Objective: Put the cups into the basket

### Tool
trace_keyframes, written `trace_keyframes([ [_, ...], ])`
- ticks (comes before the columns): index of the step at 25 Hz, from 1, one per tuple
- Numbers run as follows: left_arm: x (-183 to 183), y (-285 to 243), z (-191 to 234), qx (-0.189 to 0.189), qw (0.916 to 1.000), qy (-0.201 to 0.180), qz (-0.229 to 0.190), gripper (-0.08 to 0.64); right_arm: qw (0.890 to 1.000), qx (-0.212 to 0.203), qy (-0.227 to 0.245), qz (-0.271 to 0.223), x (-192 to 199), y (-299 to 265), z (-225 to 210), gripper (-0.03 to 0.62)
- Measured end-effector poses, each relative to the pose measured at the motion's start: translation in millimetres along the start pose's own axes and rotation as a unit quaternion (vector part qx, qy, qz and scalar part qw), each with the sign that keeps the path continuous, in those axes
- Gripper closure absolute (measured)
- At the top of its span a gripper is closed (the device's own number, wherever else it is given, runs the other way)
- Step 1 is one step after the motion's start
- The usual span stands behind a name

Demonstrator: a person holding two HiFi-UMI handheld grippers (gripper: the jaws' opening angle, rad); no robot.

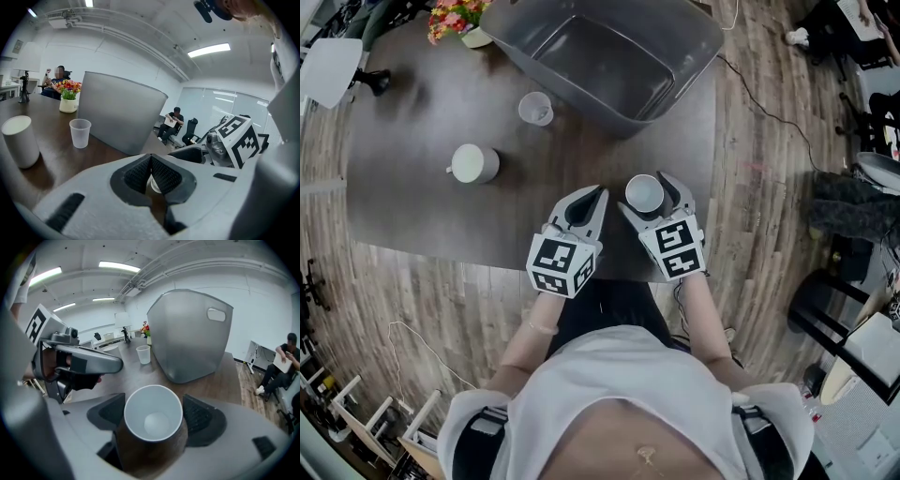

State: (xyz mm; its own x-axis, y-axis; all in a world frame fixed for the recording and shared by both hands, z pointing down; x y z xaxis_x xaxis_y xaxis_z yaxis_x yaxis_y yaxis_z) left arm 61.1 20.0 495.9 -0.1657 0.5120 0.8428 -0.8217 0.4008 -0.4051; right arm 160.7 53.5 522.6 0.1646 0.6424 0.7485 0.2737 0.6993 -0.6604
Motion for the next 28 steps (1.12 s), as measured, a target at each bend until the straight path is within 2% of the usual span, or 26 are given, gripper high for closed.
trace_keyframes([
  [4,-0.2,-0.6,1.6,-0.008,1.0000,-0.001,-0.002,0.549,1.000,-0.015,-0.005,0.013,5.8,-4.5,0.1,0.216],
  [9,-0.4,2.3,2.4,-0.017,0.9998,0.003,-0.008,0.549,0.999,-0.029,0.013,0.020,6.1,-7.4,3.6,0.218],
  [16,-4.3,8.2,3.2,-0.015,0.9998,0.001,-0.008,0.549,0.999,-0.033,0.016,0.028,7.5,-8.0,1.5,0.218],
  [21,-16.9,9.7,5.9,0.001,0.9999,-0.010,-0.006,0.549,0.999,-0.026,0.019,0.029,-3.8,-2.3,3.5,0.219],
  [28,-45.2,12.0,12.1,0.018,0.9991,-0.034,-0.020,0.549,0.999,-0.021,0.024,0.007,-42.2,14.4,4.1,0.219],
])
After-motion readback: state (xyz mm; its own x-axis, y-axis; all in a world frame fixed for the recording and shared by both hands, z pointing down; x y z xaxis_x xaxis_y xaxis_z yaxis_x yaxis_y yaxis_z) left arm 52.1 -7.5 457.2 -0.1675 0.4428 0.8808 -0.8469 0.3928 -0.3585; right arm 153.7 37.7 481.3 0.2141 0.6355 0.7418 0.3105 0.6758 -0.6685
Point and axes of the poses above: the fingertips, and each gripper's own axes: y backward along the fingers, z to its left, x out of its underside, the point moved 4 cm from there along y, backward along the fingers, and after that the axes turned 1 degree about y, right-handed, at the moved point
